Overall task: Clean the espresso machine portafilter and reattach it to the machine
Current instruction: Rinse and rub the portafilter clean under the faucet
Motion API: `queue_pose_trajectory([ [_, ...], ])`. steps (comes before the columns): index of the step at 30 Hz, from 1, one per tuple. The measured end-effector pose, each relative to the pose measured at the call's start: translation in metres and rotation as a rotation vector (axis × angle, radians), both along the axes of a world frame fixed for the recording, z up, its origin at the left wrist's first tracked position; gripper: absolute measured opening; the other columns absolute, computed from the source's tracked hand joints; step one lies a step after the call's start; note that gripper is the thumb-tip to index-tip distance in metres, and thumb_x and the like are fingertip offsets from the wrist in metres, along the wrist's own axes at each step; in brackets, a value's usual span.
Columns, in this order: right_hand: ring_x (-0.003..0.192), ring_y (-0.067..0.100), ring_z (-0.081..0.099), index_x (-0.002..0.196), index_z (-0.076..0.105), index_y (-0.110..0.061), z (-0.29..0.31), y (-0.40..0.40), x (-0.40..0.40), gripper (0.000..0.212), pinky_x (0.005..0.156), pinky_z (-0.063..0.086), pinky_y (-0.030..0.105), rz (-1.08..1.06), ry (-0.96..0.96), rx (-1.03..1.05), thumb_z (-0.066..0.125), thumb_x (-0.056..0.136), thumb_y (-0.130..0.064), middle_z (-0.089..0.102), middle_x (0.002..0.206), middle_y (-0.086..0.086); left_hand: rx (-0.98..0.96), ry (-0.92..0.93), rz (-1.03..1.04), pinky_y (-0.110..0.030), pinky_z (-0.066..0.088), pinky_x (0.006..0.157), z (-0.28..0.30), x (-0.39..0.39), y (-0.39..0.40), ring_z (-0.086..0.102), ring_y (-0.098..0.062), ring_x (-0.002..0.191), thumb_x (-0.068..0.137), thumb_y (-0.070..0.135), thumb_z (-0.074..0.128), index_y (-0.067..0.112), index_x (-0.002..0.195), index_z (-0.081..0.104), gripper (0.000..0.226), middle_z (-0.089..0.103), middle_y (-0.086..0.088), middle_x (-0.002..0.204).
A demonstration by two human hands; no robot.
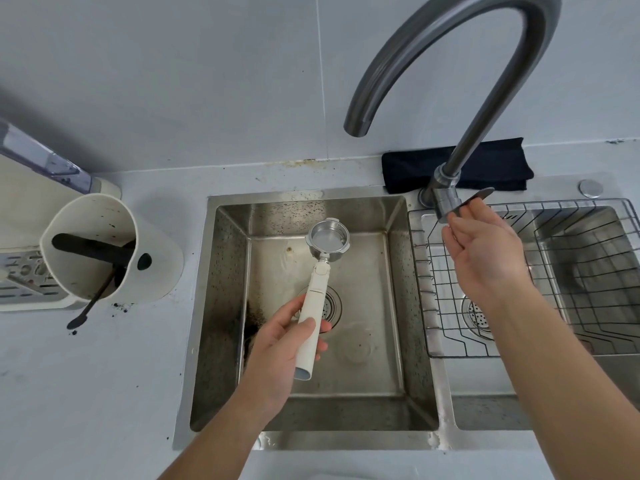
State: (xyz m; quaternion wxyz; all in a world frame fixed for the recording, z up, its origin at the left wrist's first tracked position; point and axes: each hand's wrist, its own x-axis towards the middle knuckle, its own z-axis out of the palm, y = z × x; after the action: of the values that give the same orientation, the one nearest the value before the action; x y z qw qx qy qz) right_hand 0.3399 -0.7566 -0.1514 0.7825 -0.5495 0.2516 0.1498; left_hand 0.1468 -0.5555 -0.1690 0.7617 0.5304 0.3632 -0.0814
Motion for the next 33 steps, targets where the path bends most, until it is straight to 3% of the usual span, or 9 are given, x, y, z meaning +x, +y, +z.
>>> queue_pose_trajectory([
  [6, 0.138, 0.018, 0.043, 0.152, 0.03, -0.013, 0.001, 0.002, -0.009, 0.061, 0.109, 0.041, 0.029, 0.043, -0.002, -0.032, 0.049, 0.096, 0.003, 0.035, 0.158, 0.001, -0.008, -0.033, 0.004, -0.036, 0.05, 0.066, 0.006, -0.002, -0.005, 0.061, -0.022, 0.07, 0.093, 0.004, 0.052, 0.027, 0.119, 0.064, 0.036, 0.072, -0.016, 0.094],
  [8, 0.135, 0.016, 0.046, 0.149, 0.037, -0.014, -0.001, 0.006, -0.016, 0.058, 0.11, 0.041, 0.032, 0.079, -0.001, -0.066, 0.054, 0.095, 0.0, 0.042, 0.153, 0.0, -0.014, -0.041, 0.015, -0.036, 0.05, 0.066, 0.009, -0.002, -0.008, 0.061, -0.022, 0.069, 0.093, 0.004, 0.053, 0.027, 0.117, 0.064, 0.035, 0.072, -0.016, 0.093],
  [12, 0.107, 0.017, 0.063, 0.119, 0.062, -0.013, -0.007, 0.024, -0.039, 0.027, 0.095, 0.052, 0.033, 0.292, 0.076, -0.164, 0.063, 0.092, -0.01, 0.066, 0.117, 0.005, -0.027, -0.065, 0.04, -0.037, 0.049, 0.068, 0.016, -0.004, -0.013, 0.061, -0.022, 0.068, 0.092, 0.005, 0.054, 0.025, 0.117, 0.064, 0.034, 0.071, -0.017, 0.092],
  [15, 0.086, 0.02, 0.065, 0.097, 0.07, -0.012, -0.012, 0.044, -0.065, 0.01, 0.074, 0.052, 0.03, 0.573, 0.098, -0.258, 0.066, 0.09, -0.019, 0.072, 0.094, 0.007, -0.016, -0.084, 0.052, -0.036, 0.051, 0.067, 0.021, -0.006, -0.016, 0.061, -0.023, 0.066, 0.091, 0.003, 0.055, 0.022, 0.116, 0.064, 0.032, 0.071, -0.018, 0.091],
  [17, 0.075, 0.018, 0.064, 0.09, 0.072, -0.013, -0.011, 0.057, -0.083, 0.01, 0.071, 0.051, 0.031, 0.694, 0.097, -0.243, 0.067, 0.09, -0.022, 0.072, 0.086, 0.007, -0.003, -0.098, 0.057, -0.034, 0.054, 0.065, 0.024, -0.009, -0.017, 0.064, -0.021, 0.067, 0.091, 0.003, 0.055, 0.022, 0.115, 0.063, 0.032, 0.073, -0.016, 0.092],
  [22, 0.065, 0.019, 0.063, 0.093, 0.074, -0.006, -0.008, 0.077, -0.11, 0.02, 0.072, 0.054, 0.034, 0.782, 0.08, -0.132, 0.065, 0.091, -0.024, 0.073, 0.081, 0.013, 0.041, -0.081, 0.059, -0.03, 0.055, 0.064, 0.026, -0.018, -0.018, 0.066, -0.016, 0.063, 0.092, 0.006, 0.056, 0.027, 0.114, 0.062, 0.031, 0.075, 0.002, 0.087],
  [26, 0.076, 0.027, 0.065, 0.098, 0.072, 0.002, -0.007, 0.085, -0.118, 0.019, 0.068, 0.057, 0.031, 0.782, 0.073, -0.102, 0.068, 0.088, -0.015, 0.073, 0.096, 0.027, 0.077, -0.092, 0.047, -0.029, 0.058, 0.065, 0.027, -0.026, -0.017, 0.066, -0.011, 0.062, 0.093, 0.004, 0.054, 0.026, 0.111, 0.06, 0.029, 0.075, 0.012, 0.085],
  [28, 0.075, 0.029, 0.064, 0.099, 0.069, 0.007, -0.006, 0.087, -0.121, 0.022, 0.065, 0.056, 0.031, 0.787, 0.07, -0.12, 0.068, 0.088, -0.012, 0.069, 0.093, 0.032, 0.092, -0.1, 0.037, -0.028, 0.059, 0.065, 0.028, -0.03, -0.016, 0.068, -0.008, 0.067, 0.093, 0.003, 0.055, 0.027, 0.11, 0.058, 0.03, 0.074, 0.017, 0.085],
  [33, 0.069, 0.023, 0.062, 0.098, 0.07, 0.005, -0.006, 0.097, -0.13, 0.021, 0.057, 0.05, 0.025, 0.807, 0.061, -0.181, 0.068, 0.086, -0.013, 0.07, 0.087, 0.025, 0.083, -0.075, 0.012, -0.027, 0.06, 0.068, 0.027, -0.042, -0.007, 0.069, -0.005, 0.074, 0.093, 0.006, 0.057, 0.028, 0.117, 0.057, 0.033, 0.074, 0.018, 0.085],
])
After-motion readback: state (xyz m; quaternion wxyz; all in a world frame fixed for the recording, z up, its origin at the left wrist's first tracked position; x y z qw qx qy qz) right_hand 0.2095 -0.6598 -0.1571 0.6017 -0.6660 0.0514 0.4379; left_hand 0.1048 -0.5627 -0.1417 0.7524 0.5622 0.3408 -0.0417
